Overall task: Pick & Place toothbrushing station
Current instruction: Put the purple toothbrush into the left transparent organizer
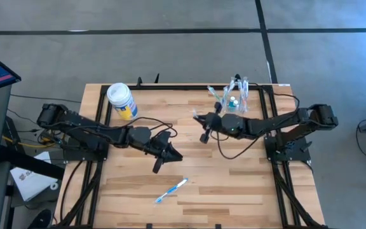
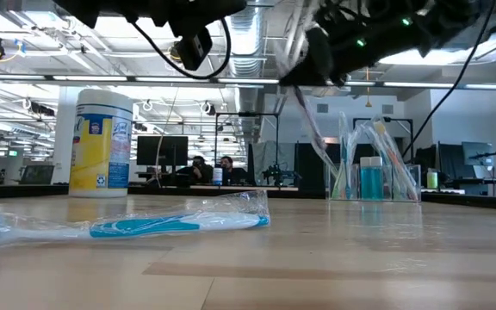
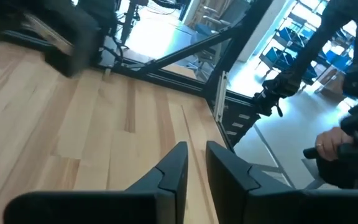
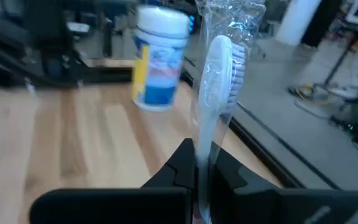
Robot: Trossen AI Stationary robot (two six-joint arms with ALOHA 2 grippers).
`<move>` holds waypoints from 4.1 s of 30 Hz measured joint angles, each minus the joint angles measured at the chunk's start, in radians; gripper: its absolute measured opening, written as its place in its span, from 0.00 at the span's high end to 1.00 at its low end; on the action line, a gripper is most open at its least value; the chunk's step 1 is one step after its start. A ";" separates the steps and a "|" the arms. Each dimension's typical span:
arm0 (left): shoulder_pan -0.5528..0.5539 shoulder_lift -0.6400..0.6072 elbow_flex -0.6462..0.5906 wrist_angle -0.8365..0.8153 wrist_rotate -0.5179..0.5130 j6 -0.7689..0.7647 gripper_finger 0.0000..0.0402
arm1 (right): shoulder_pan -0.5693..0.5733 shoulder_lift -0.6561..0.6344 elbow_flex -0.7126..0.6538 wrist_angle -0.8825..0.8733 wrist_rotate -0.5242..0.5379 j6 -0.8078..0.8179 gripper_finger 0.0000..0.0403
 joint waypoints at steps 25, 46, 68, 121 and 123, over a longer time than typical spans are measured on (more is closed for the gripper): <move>-0.071 0.006 -0.057 0.028 -0.212 0.035 0.88 | -0.240 -0.127 -0.333 0.489 0.179 0.069 0.98; -0.071 0.006 -0.057 0.045 -0.217 0.061 0.88 | -0.406 0.075 -0.336 0.717 0.171 0.097 0.98; -0.070 0.006 -0.057 0.046 -0.216 0.061 0.88 | -0.419 0.027 -0.336 0.703 0.172 0.034 0.98; -0.071 0.006 -0.056 0.046 -0.216 0.076 0.88 | -0.427 0.120 -0.336 0.742 0.168 0.002 0.98; -0.071 0.006 -0.056 0.046 -0.215 0.076 0.88 | -0.427 0.170 -0.336 0.790 0.168 0.008 0.98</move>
